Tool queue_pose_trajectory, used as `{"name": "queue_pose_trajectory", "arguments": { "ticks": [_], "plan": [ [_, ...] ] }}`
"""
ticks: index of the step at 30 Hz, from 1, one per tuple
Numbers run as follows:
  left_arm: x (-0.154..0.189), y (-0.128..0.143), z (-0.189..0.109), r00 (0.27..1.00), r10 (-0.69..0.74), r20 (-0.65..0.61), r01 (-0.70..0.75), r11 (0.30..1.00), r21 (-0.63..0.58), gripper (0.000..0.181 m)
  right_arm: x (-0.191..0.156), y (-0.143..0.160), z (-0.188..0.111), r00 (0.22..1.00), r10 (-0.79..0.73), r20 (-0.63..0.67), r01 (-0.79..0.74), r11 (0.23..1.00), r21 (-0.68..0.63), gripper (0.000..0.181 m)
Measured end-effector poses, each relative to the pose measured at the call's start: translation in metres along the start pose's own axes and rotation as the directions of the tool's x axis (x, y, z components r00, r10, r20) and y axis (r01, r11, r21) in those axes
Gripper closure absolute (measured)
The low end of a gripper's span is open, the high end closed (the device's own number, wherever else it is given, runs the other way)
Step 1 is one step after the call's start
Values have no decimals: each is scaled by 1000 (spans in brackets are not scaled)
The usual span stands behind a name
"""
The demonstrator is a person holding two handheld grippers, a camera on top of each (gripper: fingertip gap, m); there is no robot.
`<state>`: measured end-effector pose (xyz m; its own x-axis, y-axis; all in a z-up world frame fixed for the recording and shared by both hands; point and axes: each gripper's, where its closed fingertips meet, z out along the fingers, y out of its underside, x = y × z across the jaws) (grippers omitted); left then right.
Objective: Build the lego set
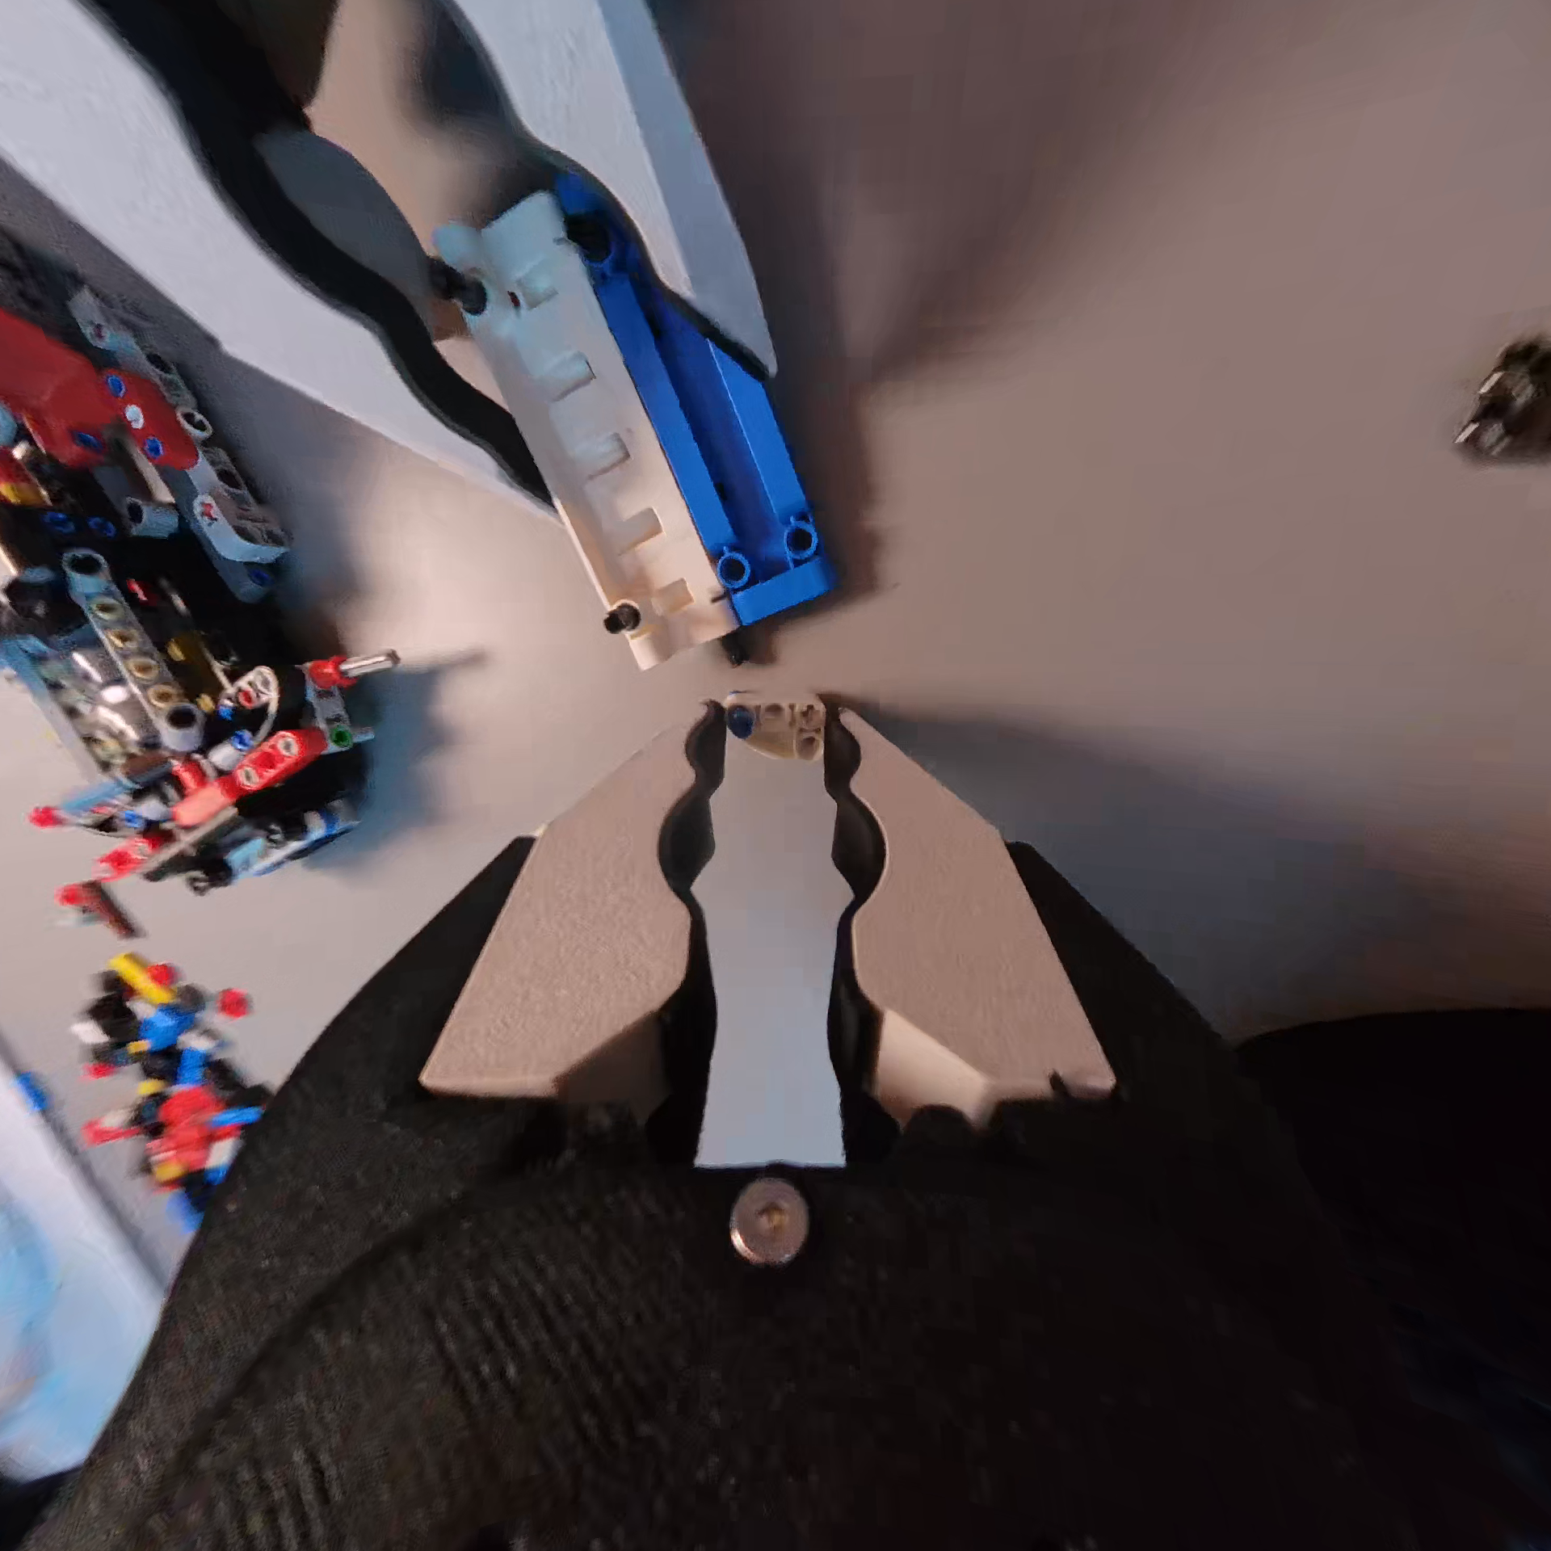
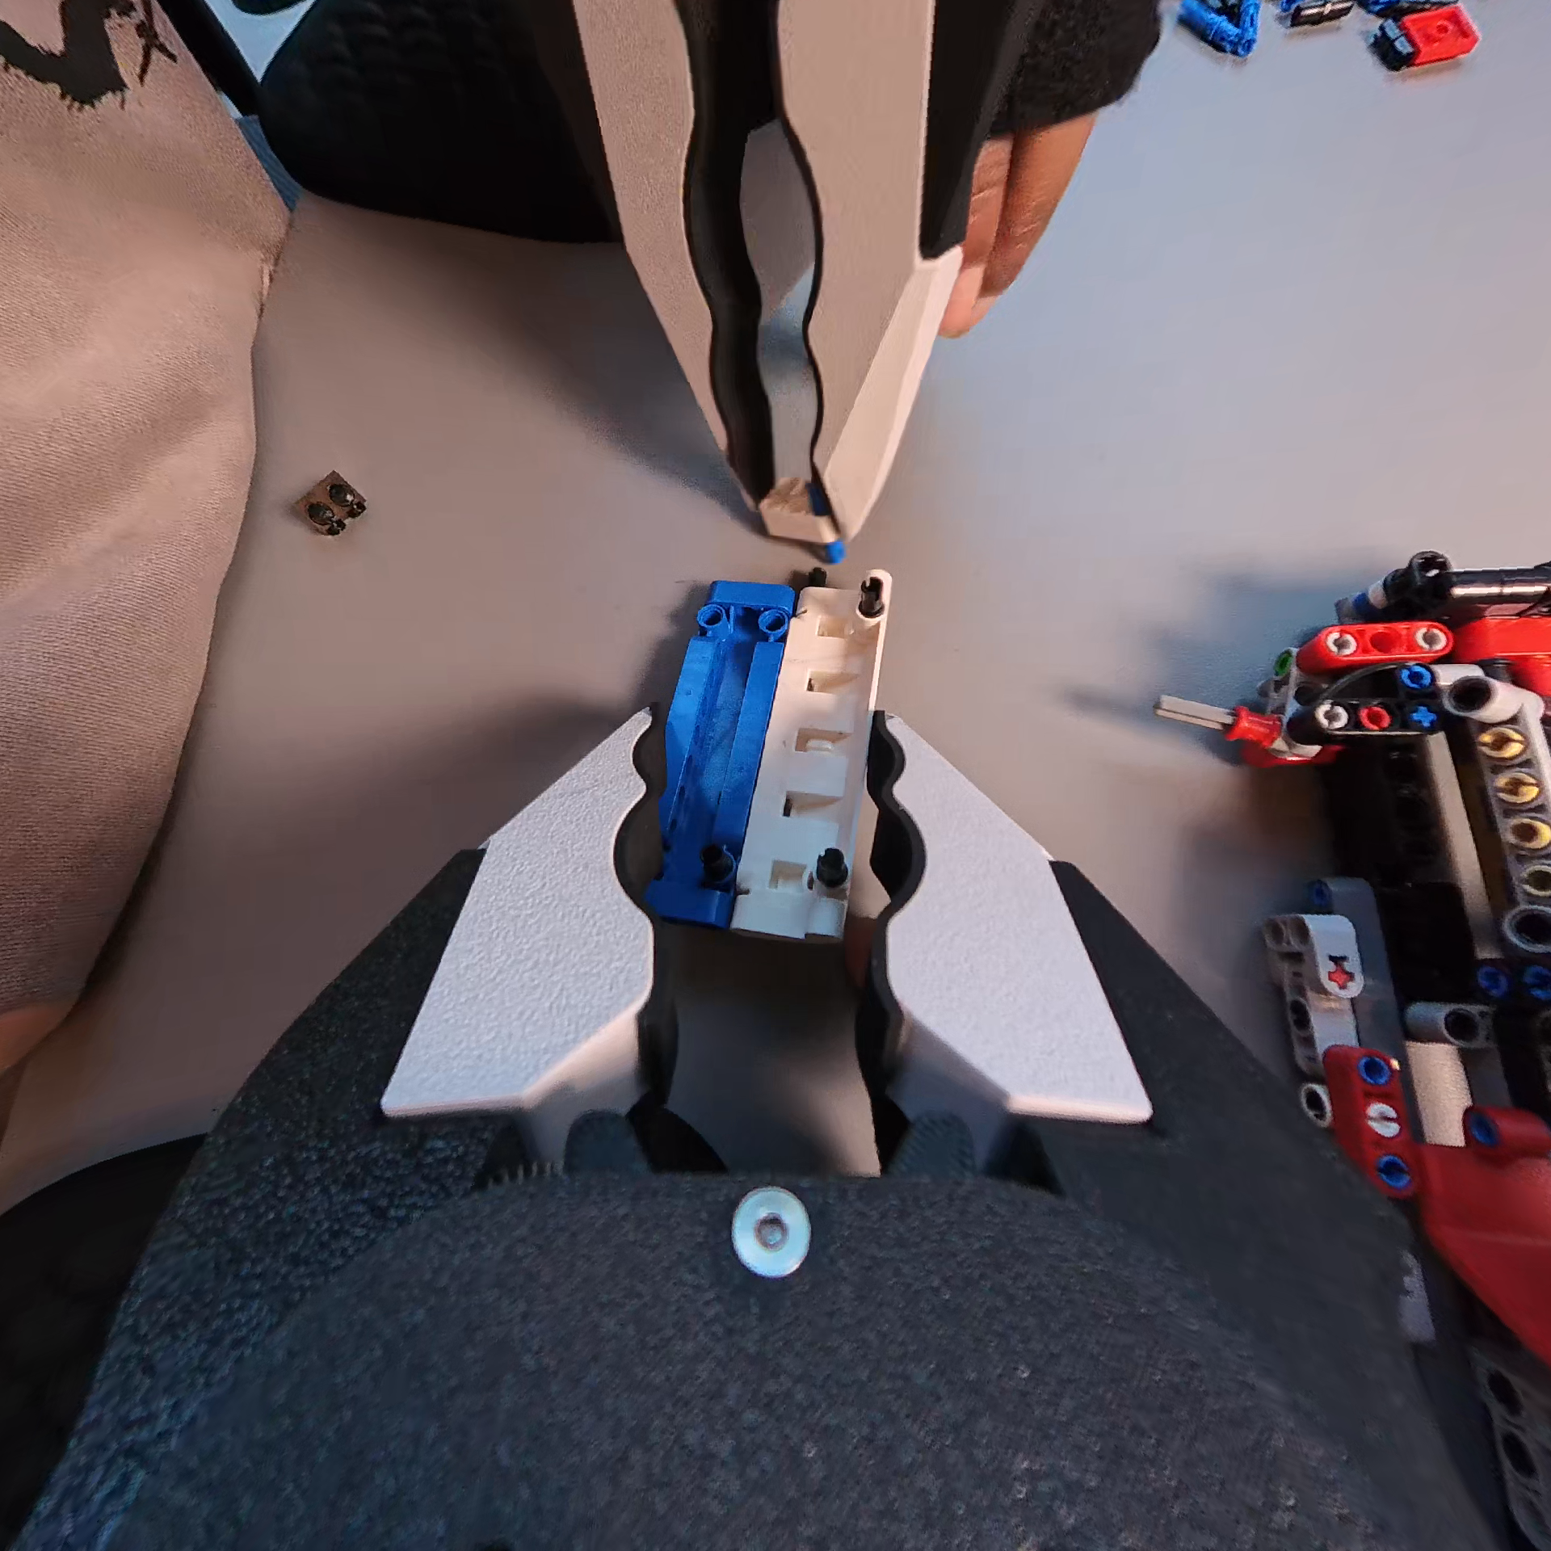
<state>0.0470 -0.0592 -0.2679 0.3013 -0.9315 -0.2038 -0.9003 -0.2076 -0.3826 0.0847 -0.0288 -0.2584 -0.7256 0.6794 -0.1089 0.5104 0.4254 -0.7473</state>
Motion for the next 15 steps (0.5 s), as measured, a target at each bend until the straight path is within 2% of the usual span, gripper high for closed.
{"name": "queue_pose_trajectory", "arguments": {
  "ticks": [1, 3, 5, 6, 7, 9, 10, 12, 15],
  "plan": [
    [1, -7, -2, 995, -96, -19, 98, 989, 107, 159, 0, 0, 0, 1000, -4, -2, 4, 1000, 3, 135],
    [-5, -12, -9, 966, -259, -24, 255, 926, 280, 159, 3, -2, -4, 1000, 1, -15, 0, 1000, 27, 135],
    [-11, -18, -22, 908, -413, -70, 397, 796, 456, 159, 4, -12, -14, 1000, 19, 4, -19, 993, 115, 136],
    [-17, -19, -31, 880, -468, -81, 436, 728, 530, 159, 7, -19, -22, 1000, 24, -5, -23, 984, 176, 176],
    [-23, -20, -42, 857, -508, -85, 451, 660, 601, 159, 7, -30, -30, 1000, 2, -6, 0, 964, 267, 181],
    [-31, -23, -64, 823, -555, -124, 461, 523, 717, 159, 5, -41, -40, 1000, 6, 25, -14, 939, 345, 181],
    [-33, -22, -68, 816, -564, -126, 458, 499, 736, 159, 8, -41, -41, 1000, 4, -1, -4, 940, 342, 181],
    [-35, -17, -69, 814, -574, -92, 436, 499, 749, 159, 17, -35, -35, 998, 10, -65, 9, 959, 285, 178],
    [-35, -15, -70, 811, -577, -98, 437, 486, 757, 160, 21, -26, -26, 997, 32, -73, -14, 973, 230, 178]
  ]
}}
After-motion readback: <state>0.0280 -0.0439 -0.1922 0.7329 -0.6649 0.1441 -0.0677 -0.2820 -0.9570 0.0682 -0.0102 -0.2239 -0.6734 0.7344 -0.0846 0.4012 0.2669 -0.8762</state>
